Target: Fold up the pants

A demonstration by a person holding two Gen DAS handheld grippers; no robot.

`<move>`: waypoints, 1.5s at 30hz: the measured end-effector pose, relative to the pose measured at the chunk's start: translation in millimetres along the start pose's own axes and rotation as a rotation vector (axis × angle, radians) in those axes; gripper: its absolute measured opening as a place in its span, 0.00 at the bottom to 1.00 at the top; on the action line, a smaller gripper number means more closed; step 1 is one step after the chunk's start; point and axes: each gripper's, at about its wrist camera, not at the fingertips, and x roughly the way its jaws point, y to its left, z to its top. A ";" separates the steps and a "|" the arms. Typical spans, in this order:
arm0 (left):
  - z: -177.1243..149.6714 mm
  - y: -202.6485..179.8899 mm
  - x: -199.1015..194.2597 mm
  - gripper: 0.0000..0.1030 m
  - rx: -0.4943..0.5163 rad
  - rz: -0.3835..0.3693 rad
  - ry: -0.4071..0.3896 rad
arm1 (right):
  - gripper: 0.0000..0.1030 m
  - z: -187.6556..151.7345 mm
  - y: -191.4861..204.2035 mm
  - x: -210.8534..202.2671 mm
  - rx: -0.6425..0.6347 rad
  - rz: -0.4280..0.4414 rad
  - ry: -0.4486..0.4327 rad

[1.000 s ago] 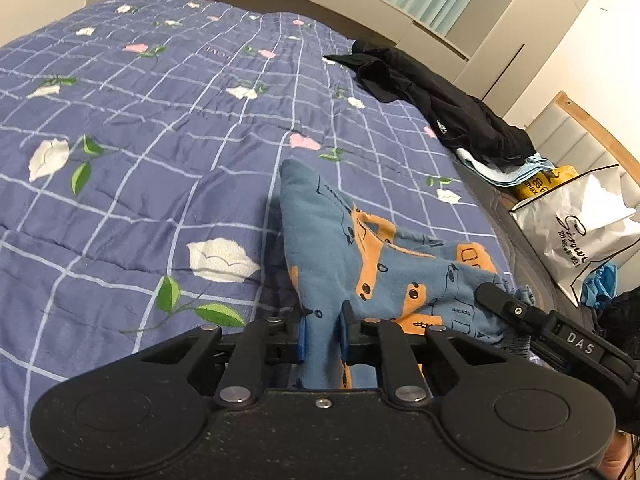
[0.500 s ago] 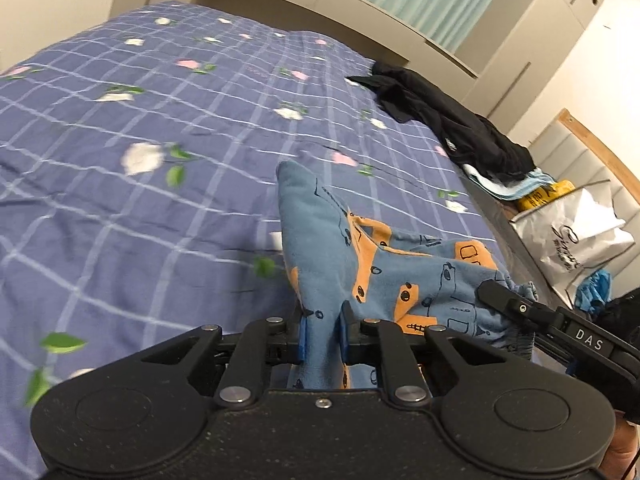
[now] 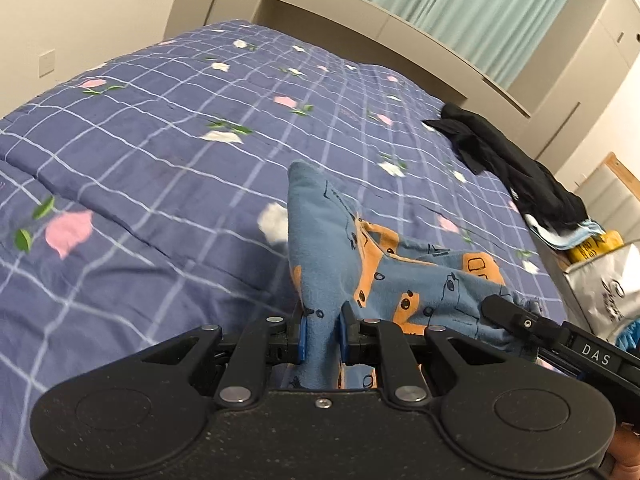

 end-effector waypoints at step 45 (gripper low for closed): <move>-7.0 -8.2 -33.5 0.99 0.086 0.112 -0.125 | 1.00 -5.4 27.4 -7.5 -0.165 -0.206 -0.107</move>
